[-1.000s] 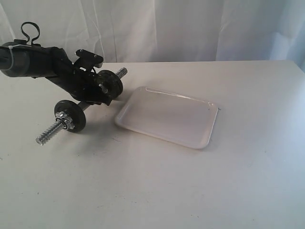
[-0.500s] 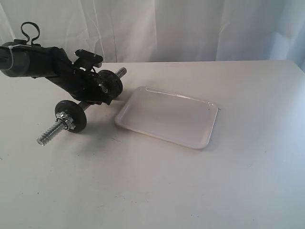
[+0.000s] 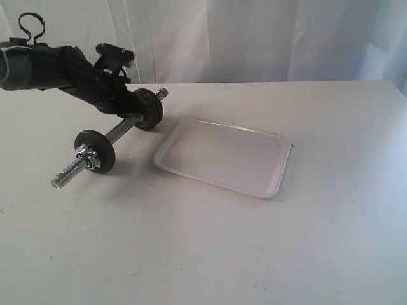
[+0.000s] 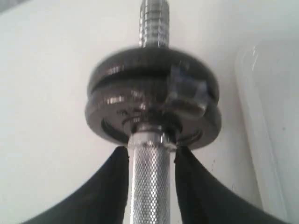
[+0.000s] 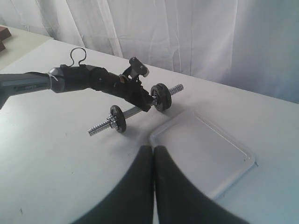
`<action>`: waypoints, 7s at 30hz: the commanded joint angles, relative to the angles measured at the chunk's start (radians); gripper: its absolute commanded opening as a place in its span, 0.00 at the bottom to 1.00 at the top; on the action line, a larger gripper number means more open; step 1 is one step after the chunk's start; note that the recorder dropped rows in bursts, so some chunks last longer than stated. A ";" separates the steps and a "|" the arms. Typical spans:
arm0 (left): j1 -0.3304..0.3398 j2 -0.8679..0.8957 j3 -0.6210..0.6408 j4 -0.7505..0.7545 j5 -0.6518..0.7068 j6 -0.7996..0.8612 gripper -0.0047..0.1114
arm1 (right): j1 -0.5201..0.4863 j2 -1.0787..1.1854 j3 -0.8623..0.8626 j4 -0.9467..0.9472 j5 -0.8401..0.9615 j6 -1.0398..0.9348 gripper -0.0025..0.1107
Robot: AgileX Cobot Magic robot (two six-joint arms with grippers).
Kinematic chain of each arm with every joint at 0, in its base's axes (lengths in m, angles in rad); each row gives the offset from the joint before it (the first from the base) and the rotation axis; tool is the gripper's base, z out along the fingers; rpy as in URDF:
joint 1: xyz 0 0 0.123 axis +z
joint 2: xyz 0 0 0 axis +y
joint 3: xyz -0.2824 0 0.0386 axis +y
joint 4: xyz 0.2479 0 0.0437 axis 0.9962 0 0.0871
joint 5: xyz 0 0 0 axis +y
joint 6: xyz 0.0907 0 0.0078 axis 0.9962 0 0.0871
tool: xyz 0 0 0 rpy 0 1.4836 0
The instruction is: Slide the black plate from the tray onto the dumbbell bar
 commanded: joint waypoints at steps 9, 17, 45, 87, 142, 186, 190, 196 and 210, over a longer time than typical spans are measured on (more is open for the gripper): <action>0.023 -0.037 -0.010 0.049 -0.033 -0.015 0.31 | -0.005 -0.006 0.004 -0.002 -0.004 0.009 0.02; 0.074 -0.075 -0.010 0.049 -0.028 -0.036 0.18 | -0.005 -0.017 0.004 -0.002 -0.004 0.010 0.02; 0.073 -0.840 0.614 0.049 -0.038 -0.081 0.04 | -0.005 -0.090 0.674 -0.131 -0.442 -0.214 0.02; 0.073 -1.151 0.923 0.048 0.203 -0.115 0.04 | -0.127 -0.609 1.294 -0.206 -0.877 -0.040 0.02; 0.073 -1.151 0.925 0.053 0.201 -0.115 0.04 | -0.334 -0.879 1.584 -0.281 -0.875 0.112 0.02; 0.354 -2.117 1.645 0.030 0.173 -0.316 0.04 | -0.334 -0.879 1.584 -0.281 -0.875 0.112 0.02; 0.354 -2.117 1.645 0.037 0.020 -0.316 0.04 | -0.334 -0.879 1.584 -0.281 -0.875 0.112 0.02; 0.354 -2.117 1.645 0.037 0.015 -0.316 0.04 | -0.334 -0.879 1.584 -0.281 -0.875 0.112 0.02; 0.354 -2.117 1.645 0.037 0.015 -0.316 0.04 | -0.334 -0.879 1.584 -0.281 -0.875 0.112 0.02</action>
